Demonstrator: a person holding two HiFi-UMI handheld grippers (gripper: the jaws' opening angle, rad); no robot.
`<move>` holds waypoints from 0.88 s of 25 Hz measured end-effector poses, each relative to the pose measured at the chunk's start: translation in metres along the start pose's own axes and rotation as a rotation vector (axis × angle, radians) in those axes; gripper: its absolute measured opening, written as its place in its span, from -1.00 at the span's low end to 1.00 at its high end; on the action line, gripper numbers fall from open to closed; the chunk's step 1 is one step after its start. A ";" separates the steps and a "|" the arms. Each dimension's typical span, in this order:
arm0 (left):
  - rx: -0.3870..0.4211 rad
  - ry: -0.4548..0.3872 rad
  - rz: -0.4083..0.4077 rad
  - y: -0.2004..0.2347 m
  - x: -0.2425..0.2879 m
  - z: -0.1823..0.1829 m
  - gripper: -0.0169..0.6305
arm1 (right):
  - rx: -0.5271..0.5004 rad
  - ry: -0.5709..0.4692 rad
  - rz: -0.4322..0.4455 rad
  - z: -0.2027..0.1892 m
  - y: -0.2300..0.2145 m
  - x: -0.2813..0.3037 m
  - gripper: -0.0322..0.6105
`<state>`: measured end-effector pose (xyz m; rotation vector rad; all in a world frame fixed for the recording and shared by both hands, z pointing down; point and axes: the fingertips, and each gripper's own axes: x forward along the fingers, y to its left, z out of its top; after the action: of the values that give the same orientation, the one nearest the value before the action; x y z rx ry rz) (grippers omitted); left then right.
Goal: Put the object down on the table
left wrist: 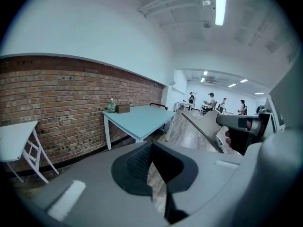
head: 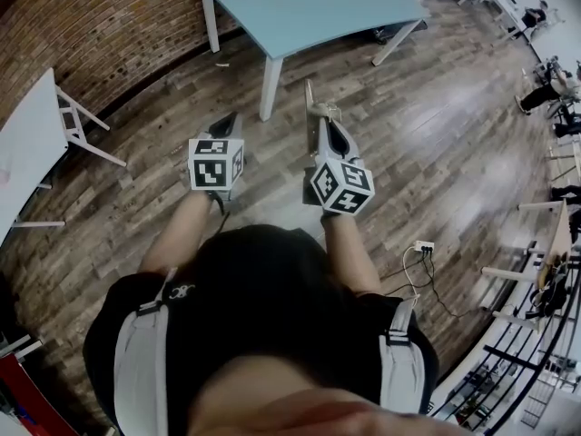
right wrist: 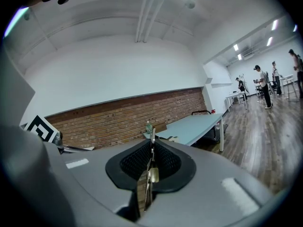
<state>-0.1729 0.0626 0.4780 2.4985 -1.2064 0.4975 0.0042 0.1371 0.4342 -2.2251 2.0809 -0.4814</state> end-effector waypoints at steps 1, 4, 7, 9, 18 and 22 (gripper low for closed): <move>0.003 -0.001 -0.002 0.003 -0.002 0.000 -0.95 | 0.002 -0.003 -0.003 -0.001 0.003 -0.001 -0.77; 0.019 0.004 -0.016 0.008 -0.007 -0.003 -0.95 | 0.015 -0.013 -0.018 -0.004 0.012 -0.003 -0.77; 0.023 0.008 -0.026 0.017 -0.009 -0.005 -0.95 | 0.017 -0.009 -0.027 -0.010 0.023 -0.002 -0.77; 0.019 0.009 -0.027 0.023 -0.009 -0.006 -0.95 | 0.017 0.001 -0.027 -0.014 0.028 0.001 -0.77; 0.016 0.032 -0.032 0.032 0.019 -0.004 -0.95 | 0.023 0.004 -0.051 -0.008 0.010 0.026 -0.78; 0.019 0.036 -0.034 0.030 0.049 0.010 -0.95 | 0.024 0.009 -0.053 0.000 -0.009 0.051 -0.78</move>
<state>-0.1669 0.0069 0.4949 2.5106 -1.1494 0.5455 0.0148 0.0874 0.4463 -2.2743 2.0135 -0.5179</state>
